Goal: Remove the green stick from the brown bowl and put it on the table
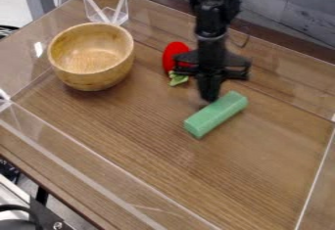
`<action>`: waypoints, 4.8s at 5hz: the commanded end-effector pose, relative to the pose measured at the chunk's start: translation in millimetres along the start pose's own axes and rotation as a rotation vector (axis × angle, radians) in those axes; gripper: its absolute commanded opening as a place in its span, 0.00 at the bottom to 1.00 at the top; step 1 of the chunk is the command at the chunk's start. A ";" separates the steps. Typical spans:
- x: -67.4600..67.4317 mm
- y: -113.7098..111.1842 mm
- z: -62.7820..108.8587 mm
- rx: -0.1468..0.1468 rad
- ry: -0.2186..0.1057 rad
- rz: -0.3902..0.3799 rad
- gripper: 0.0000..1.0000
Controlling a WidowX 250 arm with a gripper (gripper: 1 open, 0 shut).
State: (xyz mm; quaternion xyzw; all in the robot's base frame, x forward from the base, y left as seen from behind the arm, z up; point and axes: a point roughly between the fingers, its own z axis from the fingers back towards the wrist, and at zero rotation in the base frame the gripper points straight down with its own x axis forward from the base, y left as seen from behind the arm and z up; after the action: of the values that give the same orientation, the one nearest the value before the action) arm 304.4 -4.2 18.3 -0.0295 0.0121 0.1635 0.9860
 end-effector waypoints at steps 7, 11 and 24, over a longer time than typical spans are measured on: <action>4.2 20.9 40.2 -0.029 0.020 -0.128 0.00; -13.6 43.6 29.4 -0.020 0.068 -0.090 0.00; -46.4 56.2 40.3 -0.054 0.168 -0.080 1.00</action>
State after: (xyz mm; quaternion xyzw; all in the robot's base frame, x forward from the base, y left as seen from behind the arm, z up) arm 234.7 34.1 48.5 -0.0719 0.1111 0.1189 0.9841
